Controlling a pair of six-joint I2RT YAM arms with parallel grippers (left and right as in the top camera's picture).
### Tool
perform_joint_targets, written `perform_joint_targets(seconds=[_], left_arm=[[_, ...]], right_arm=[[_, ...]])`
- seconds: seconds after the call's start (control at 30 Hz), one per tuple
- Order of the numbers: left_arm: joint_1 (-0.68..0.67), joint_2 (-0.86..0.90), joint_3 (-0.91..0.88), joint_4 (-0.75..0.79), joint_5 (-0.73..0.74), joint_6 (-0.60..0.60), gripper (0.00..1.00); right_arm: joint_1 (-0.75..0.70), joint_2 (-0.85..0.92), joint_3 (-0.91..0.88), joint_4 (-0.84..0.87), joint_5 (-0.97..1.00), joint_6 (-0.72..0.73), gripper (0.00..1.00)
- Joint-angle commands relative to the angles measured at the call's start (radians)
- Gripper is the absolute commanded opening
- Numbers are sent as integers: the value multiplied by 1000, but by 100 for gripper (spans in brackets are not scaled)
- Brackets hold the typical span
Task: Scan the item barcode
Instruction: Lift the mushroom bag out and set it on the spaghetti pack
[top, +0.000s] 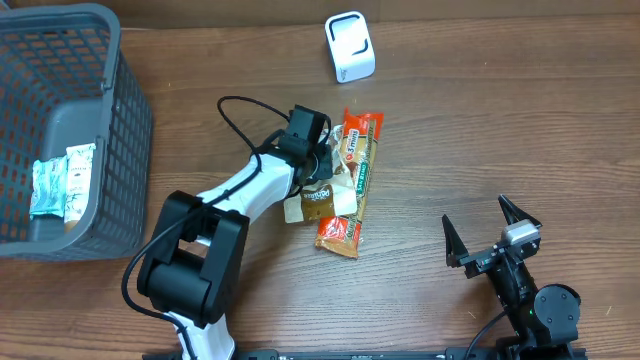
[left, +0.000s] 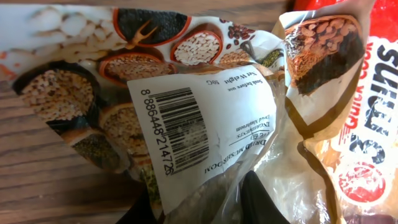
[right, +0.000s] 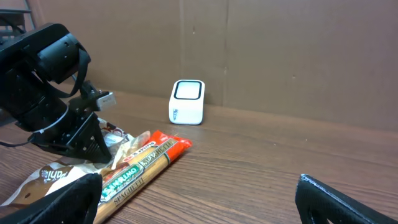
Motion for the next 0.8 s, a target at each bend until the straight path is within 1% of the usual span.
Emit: perform_joint_targets(seconds=[0.0,0.13,0.17,0.27,0.37,0.43,0.5,0.6,0.63,0.7,0.73,0.77], left_arm=[[-29,-6,7,-2,-9,57,4],[-64,-6,34,-22,-9,89,5],[-73,-6,42,-35,-8,92,10],[-99,-6,75,-92,-8,89,38],[-117,-6,102,-137,30,75,54],[-119,-6,112,-160,75,14,60],[-119,-6,112,-164,140,-44,63],[-117,-6,112,-160,201,-87,72],[-117,-6,115,-159,200,-87,76],[-109,-6,130,-170,185,-82,91],[-90,-11,163,-205,185,-74,99],[-77,-17,191,-237,180,-62,100]], right_arm=[[6,-7,-10,6,-1,4,100],[6,-7,-10,6,-1,4,100],[6,-7,-10,5,-1,4,100],[6,-7,-10,6,-1,4,100],[6,-7,-10,6,-1,4,100],[6,-7,-10,5,-1,4,100],[6,-7,-10,5,-1,4,100],[6,-7,-10,5,-1,4,100],[6,-7,-10,5,-1,4,100],[6,-7,-10,5,-1,4,100],[6,-7,-10,5,-1,4,100],[6,-7,-10,6,-1,4,100]])
